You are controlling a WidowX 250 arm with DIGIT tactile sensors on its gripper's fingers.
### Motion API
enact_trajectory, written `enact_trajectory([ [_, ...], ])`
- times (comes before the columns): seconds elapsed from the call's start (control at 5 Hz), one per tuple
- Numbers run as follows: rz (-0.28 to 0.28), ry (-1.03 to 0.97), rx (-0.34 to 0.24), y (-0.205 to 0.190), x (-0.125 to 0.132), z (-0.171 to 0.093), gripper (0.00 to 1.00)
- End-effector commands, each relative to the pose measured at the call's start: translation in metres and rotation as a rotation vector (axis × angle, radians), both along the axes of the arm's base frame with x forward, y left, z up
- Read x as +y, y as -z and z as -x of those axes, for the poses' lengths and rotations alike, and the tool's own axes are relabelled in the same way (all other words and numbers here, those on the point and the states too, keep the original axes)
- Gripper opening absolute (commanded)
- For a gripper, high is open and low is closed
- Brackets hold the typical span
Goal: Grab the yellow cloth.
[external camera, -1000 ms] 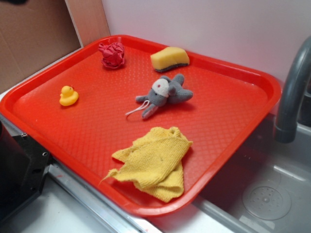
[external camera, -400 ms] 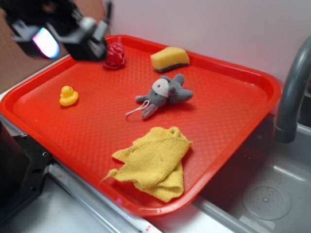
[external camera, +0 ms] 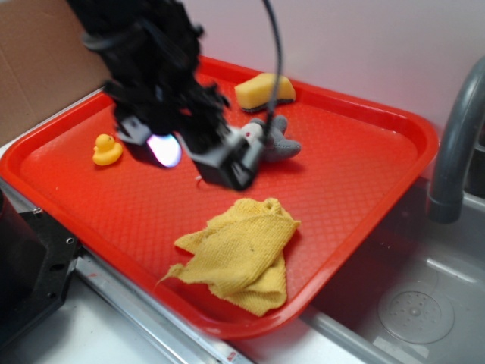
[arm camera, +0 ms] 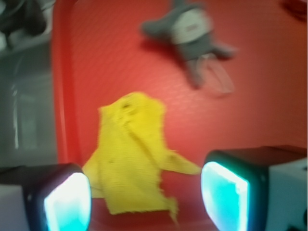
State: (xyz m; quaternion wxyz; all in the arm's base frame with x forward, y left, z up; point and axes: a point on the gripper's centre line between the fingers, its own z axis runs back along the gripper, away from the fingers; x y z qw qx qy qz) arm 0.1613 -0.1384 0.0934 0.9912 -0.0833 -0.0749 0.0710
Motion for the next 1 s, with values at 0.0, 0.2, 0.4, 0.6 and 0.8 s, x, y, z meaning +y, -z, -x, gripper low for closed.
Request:
enact_trajectory([
  [0.0, -0.058, 0.112, 0.009, 0.04, -0.023, -0.009, 1.0],
  [0.2, -0.08, 0.126, 0.027, 0.058, -0.027, -0.006, 1.0],
  [0.4, -0.068, 0.127, 0.031, 0.065, -0.027, -0.004, 0.0],
  [0.6, -0.075, 0.109, 0.045, 0.071, -0.024, -0.005, 0.0],
  [0.8, -0.074, 0.077, 0.071, 0.06, -0.014, -0.008, 0.0],
])
